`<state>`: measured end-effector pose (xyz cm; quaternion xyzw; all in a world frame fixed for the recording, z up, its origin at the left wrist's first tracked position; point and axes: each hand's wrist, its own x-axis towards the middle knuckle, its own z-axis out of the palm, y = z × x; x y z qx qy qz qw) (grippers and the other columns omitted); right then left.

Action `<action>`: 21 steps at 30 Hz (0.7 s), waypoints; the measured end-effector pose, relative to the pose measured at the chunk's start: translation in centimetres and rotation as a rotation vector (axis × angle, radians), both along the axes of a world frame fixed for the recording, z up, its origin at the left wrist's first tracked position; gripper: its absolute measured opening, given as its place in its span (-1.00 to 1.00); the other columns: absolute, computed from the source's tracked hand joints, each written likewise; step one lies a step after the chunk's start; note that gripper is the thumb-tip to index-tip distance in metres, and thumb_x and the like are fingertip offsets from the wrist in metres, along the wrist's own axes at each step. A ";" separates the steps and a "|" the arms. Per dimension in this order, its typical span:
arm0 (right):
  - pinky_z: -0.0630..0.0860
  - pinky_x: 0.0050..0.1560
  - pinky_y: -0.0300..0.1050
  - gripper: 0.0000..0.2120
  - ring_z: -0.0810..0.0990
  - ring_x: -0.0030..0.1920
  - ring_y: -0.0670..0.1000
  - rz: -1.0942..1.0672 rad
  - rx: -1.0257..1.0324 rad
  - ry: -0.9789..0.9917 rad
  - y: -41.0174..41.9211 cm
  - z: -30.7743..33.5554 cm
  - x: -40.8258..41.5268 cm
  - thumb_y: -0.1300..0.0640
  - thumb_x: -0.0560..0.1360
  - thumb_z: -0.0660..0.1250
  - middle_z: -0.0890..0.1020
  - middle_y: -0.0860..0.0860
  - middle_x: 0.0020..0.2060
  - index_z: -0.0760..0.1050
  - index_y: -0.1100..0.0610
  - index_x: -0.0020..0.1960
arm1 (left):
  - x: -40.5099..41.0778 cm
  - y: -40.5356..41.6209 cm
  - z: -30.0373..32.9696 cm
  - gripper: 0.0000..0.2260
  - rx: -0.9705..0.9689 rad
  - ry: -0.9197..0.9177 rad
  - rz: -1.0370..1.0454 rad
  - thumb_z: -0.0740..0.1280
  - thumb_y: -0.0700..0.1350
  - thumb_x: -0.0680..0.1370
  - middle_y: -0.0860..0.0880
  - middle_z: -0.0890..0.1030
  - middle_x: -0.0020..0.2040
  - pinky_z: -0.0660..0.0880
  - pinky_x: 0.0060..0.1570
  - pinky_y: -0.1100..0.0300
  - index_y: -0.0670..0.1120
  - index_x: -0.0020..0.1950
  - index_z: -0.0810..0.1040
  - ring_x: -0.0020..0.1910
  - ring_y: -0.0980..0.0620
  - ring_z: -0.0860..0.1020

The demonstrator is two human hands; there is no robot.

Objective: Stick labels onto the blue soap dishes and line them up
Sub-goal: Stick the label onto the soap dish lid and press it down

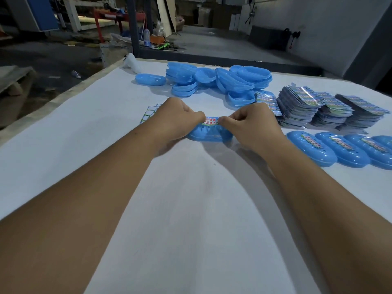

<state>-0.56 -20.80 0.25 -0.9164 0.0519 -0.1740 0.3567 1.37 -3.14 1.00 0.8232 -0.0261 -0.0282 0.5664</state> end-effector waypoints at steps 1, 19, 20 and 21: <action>0.38 -0.36 -0.13 -0.69 0.33 -0.51 -0.05 -0.004 -0.005 0.007 0.0 0.0 0.1 -0.09 0.44 0.45 0.53 0.08 -0.51 0.68 0.16 -0.27 | 0.0 0.0 0.0 -0.69 -0.004 0.001 -0.002 0.47 -0.02 0.30 -0.30 0.67 -0.06 0.58 0.13 -0.23 -0.28 -0.20 0.64 -0.14 -0.10 0.63; 0.31 -0.38 -0.13 -0.70 0.28 -0.49 -0.03 0.008 0.025 -0.013 0.0 -0.4 0.7 -0.03 0.45 0.42 0.41 0.03 -0.55 0.63 0.20 -0.27 | 0.8 0.1 -0.3 -0.82 0.017 0.040 -0.002 0.51 0.00 0.35 -0.16 0.71 -0.09 0.61 0.12 -0.13 -0.11 -0.21 0.72 0.01 -0.12 0.69; 0.31 -0.37 -0.13 -0.70 0.31 -0.46 -0.02 0.007 0.001 -0.005 0.1 -0.4 0.7 -0.04 0.44 0.42 0.46 0.10 -0.52 0.65 0.20 -0.26 | 0.8 0.0 -0.4 -0.81 0.053 0.015 0.007 0.48 0.01 0.32 -0.19 0.71 -0.10 0.60 0.13 -0.16 -0.10 -0.23 0.72 0.02 -0.14 0.68; 0.32 -0.37 -0.12 -0.70 0.34 -0.44 -0.02 0.004 -0.021 0.003 0.1 -0.4 0.7 -0.06 0.43 0.43 0.53 0.14 -0.47 0.66 0.18 -0.25 | 0.7 -0.1 -0.5 -0.80 0.088 -0.007 0.016 0.47 0.01 0.31 -0.20 0.70 -0.12 0.60 0.11 -0.18 -0.12 -0.24 0.71 0.01 -0.15 0.68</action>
